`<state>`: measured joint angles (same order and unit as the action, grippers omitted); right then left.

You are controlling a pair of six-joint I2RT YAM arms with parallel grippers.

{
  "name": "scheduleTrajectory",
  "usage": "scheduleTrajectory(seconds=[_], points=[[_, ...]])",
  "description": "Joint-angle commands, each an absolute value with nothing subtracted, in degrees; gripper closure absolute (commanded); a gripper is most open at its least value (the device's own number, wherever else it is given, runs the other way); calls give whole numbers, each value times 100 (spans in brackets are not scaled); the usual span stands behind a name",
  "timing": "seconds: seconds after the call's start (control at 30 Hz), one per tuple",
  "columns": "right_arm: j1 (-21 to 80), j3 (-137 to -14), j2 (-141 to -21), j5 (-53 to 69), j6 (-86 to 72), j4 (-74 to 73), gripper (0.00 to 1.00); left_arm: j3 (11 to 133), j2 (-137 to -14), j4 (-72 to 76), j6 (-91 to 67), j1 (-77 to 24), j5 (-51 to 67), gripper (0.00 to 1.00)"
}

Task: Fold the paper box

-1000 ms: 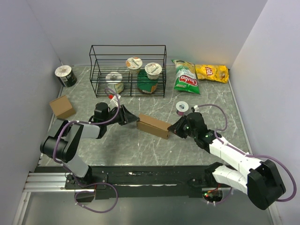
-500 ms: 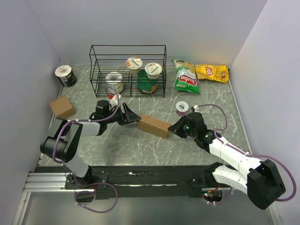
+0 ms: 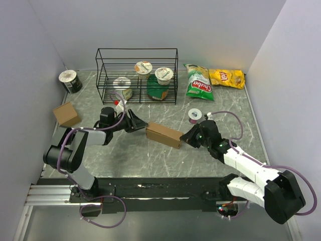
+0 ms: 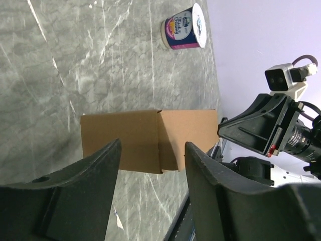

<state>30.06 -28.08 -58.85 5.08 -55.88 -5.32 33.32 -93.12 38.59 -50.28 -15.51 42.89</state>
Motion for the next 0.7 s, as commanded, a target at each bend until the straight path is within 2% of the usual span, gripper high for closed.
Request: scheduleTrajectory(seconds=[0.0,0.3,0.57,0.67], points=[[2997,-2812,-6038,255,-5396,-1081,83,3270,-9360,4096,-4905,-1547,4447,44],[2997,-2839,-6038,211,-5370,-1134,84,3252,-9580,4157,-4826,-1599,4465,57],[2997,-2812,-6003,158,-5396,-1143,84,3340,-9475,3454,-4245,-1793,4113,65],[2997,-2795,-5994,167,-5397,-1125,84,3235,-9545,3568,-4324,-1793,4113,72]])
